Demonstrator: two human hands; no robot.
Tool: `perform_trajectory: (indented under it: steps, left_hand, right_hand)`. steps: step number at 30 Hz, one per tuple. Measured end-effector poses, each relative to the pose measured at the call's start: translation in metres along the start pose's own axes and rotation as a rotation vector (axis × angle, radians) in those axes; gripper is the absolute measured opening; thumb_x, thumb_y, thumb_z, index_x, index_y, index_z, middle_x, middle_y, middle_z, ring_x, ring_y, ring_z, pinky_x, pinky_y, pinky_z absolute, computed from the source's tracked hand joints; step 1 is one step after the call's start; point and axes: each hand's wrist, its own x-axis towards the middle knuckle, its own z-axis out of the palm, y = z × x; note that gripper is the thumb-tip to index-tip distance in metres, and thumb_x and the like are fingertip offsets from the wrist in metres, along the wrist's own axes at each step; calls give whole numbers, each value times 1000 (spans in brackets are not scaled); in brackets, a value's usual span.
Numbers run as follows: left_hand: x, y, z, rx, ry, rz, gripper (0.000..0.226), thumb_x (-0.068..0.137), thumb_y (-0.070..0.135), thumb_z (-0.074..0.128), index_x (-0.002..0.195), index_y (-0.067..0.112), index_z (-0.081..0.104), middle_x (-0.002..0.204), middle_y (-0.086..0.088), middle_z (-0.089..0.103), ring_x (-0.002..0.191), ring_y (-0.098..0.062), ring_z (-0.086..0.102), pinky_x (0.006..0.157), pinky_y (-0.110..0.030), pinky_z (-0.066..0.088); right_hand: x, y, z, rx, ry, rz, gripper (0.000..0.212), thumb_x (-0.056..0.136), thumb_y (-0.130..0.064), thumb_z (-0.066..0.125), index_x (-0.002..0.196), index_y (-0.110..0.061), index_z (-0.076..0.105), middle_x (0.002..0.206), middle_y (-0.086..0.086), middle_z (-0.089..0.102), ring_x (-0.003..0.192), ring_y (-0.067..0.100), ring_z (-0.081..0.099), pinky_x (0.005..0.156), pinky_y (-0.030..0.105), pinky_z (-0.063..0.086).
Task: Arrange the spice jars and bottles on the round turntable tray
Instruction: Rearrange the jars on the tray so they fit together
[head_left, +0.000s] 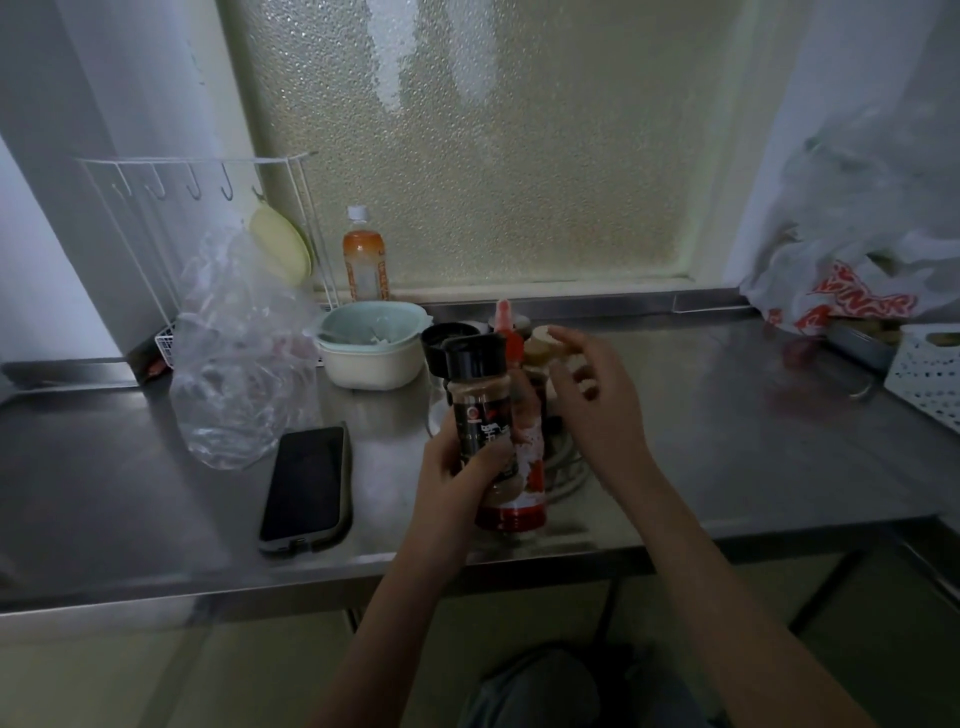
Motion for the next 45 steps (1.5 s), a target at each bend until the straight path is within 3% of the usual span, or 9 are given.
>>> perform_trajectory:
  steps: [6, 10, 14, 17, 19, 27, 34, 39, 45]
  left_hand:
    - [-1, 3, 21, 55, -29, -26, 28, 69, 40, 65, 96, 32, 68, 111, -15, 65, 97, -24, 66, 76, -27, 53]
    - [-5, 2, 43, 151, -131, 63, 24, 77, 39, 63, 99, 46, 64, 126, -17, 53, 110, -23, 59, 87, -27, 52]
    - [-4, -19, 64, 351, -45, 165, 22, 85, 35, 63, 107, 31, 62, 127, -2, 49, 117, -16, 52, 94, -38, 49]
    - [-6, -42, 74, 539, 105, 158, 26, 85, 40, 61, 107, 29, 55, 118, 11, 45, 107, 8, 46, 90, -7, 37]
    - [-3, -54, 77, 544, 166, 98, 27, 88, 31, 62, 111, 30, 49, 117, 12, 41, 103, 13, 43, 86, 0, 32]
    - [22, -69, 88, 694, 410, -36, 47, 92, 12, 55, 134, 9, 34, 136, -12, 48, 124, -25, 47, 102, -42, 42]
    - [28, -74, 91, 863, 491, 56, 75, 84, -5, 60, 145, 4, 17, 151, -18, 25, 140, -27, 24, 113, -35, 26]
    - [27, -77, 83, 922, 482, 178, 73, 81, 6, 36, 148, 6, 7, 153, -21, 15, 142, -30, 18, 109, -15, 2]
    - [34, -82, 75, 1052, 420, 211, 68, 83, 19, 39, 147, 14, 18, 151, -28, 19, 139, -41, 21, 104, -40, 24]
  right_hand:
    - [-34, -27, -16, 460, -340, 190, 46, 85, -44, 54, 120, -15, 59, 104, -8, 69, 98, 6, 66, 75, 16, 50]
    - [-35, -16, -32, 521, -239, 310, 53, 67, -56, 65, 109, -24, 64, 101, -3, 72, 97, 14, 67, 76, 27, 52]
    - [-35, 1, -51, 412, 1, 325, 64, 65, -66, 66, 112, -23, 62, 107, 3, 67, 97, 20, 65, 78, 35, 55]
    - [-31, 11, -62, 286, 123, 320, 52, 74, -53, 64, 115, -23, 58, 101, -15, 64, 90, 8, 64, 72, 25, 53]
    - [-29, 16, -63, 223, 181, 313, 46, 77, -47, 65, 116, -24, 57, 103, -18, 63, 88, 2, 62, 69, 19, 49]
    - [-30, 33, -56, 216, 218, 289, 39, 83, -33, 65, 119, -21, 55, 111, -7, 63, 95, 8, 62, 68, 16, 50]
    - [-10, 33, -50, 166, 228, 210, 45, 81, -34, 69, 122, -23, 52, 113, -15, 58, 96, -7, 56, 71, 3, 44]
    - [3, 36, -33, 106, 160, 167, 50, 80, -33, 71, 124, -19, 52, 118, -8, 59, 93, -14, 55, 73, 4, 44]
    - [13, 38, -19, 12, -16, 152, 49, 82, -26, 70, 126, -20, 51, 113, -13, 57, 91, -6, 54, 73, 2, 42]
